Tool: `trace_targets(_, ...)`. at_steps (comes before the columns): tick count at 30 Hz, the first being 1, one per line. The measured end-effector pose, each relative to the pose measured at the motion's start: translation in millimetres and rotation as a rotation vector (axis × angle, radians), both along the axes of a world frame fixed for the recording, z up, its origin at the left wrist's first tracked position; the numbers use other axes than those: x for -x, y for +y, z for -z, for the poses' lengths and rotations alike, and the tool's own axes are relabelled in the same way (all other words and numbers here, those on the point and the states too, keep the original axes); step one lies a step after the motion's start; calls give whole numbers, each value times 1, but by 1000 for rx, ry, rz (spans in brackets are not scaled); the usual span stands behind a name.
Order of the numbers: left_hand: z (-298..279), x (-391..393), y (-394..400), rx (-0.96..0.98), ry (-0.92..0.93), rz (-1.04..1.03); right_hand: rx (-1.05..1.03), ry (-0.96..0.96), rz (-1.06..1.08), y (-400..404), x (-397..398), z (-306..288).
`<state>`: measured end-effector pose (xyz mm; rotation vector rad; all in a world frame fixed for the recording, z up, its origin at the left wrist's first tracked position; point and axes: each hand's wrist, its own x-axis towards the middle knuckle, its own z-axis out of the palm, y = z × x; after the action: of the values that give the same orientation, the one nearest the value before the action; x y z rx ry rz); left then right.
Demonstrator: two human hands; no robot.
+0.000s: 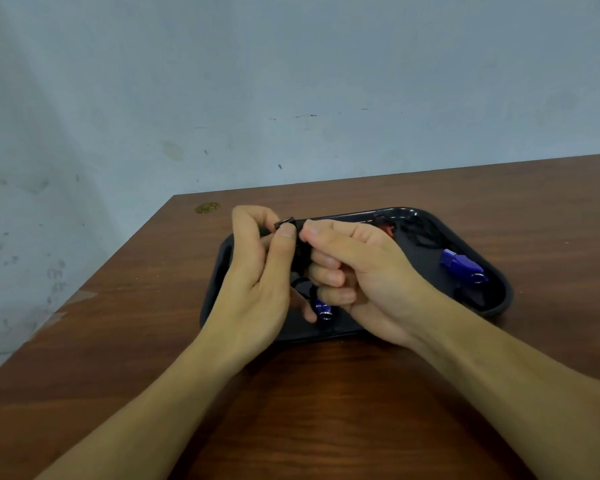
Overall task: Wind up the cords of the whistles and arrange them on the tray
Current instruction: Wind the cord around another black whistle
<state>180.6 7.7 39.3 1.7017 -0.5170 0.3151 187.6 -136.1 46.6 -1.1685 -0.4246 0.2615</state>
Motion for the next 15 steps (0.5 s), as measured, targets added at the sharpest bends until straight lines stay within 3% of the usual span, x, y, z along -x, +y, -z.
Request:
trace_targets(10, 6, -1, -1, -184, 12, 16, -13, 150, 134, -13, -8, -5)
trace_targets(15, 7, 3, 2, -425, -158, 39, 84, 205, 180, -17, -14, -1)
